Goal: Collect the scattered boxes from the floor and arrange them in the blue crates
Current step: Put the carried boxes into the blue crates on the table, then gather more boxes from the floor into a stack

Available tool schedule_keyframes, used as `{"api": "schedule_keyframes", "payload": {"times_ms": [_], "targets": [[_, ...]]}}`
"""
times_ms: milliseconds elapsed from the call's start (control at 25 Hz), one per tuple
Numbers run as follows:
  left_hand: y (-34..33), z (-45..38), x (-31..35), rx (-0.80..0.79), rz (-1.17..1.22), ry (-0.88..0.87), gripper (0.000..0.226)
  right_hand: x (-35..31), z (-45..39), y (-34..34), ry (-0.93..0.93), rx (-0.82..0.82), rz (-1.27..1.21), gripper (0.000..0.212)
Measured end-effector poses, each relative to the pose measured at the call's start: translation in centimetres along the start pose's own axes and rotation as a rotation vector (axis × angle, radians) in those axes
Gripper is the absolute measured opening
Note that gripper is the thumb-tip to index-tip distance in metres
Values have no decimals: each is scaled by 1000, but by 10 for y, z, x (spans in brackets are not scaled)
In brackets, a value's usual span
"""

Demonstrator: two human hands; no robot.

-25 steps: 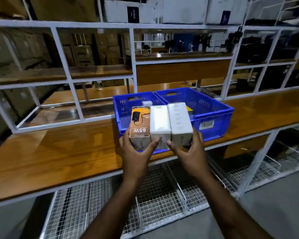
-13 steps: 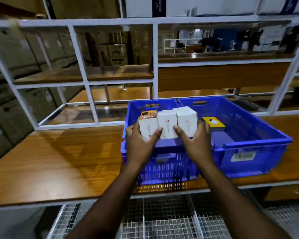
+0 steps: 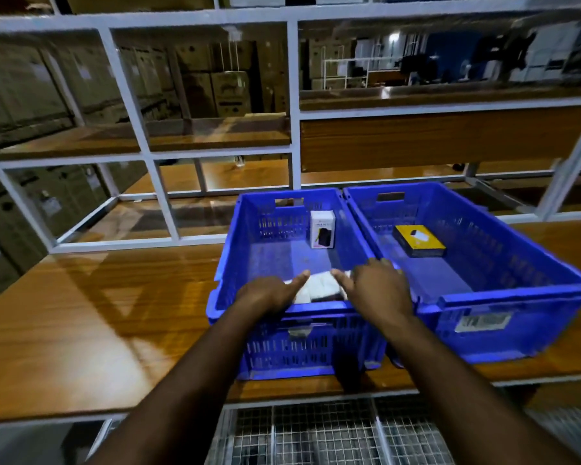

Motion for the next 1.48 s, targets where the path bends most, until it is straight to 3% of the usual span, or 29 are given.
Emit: {"api": "schedule_keyframes", "payload": {"times_ms": [120, 280, 360, 480, 600, 800, 880, 960, 1240, 1480], "targets": [[-5, -5, 6, -97, -142, -47, 88, -10, 6, -6, 17, -152, 147, 71], [-2, -17, 1, -67, -183, -63, 74, -13, 11, -6, -34, -131, 124, 66], [0, -13, -1, 83, -196, -94, 68, -14, 16, -10, -39, -51, 126, 63], [6, 6, 3, 409, -167, -244, 56, -13, 33, -17, -15, 201, -33, 53], [2, 13, 4, 498, -18, -392, 49, -16, 61, -28, -35, 338, -188, 50], [-27, 45, 28, 594, 274, -821, 34, -29, 109, -32, -138, 304, -335, 66], [-54, 71, 41, 520, 425, -1018, 26, -27, 142, -31, -258, 327, -373, 68], [-88, 97, 52, 398, 488, -1092, 22, -19, 184, -33, -430, 369, -414, 65], [-225, 205, 63, -16, 297, -1249, 24, -9, 395, -44, -1027, 362, -330, 61], [-301, 371, 26, -273, 262, -1472, 20, -68, 596, -33, -1480, 495, -250, 62]]}}
Point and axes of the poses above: each hand's wrist, its own z-axis away from the middle knuckle, its own y-axis out of the back of the hand, x = y × z, the point moved 3 cm from there along -z, towards the middle knuckle, and after that the axes turned 6 degrees about y, right-handed, at the moved point
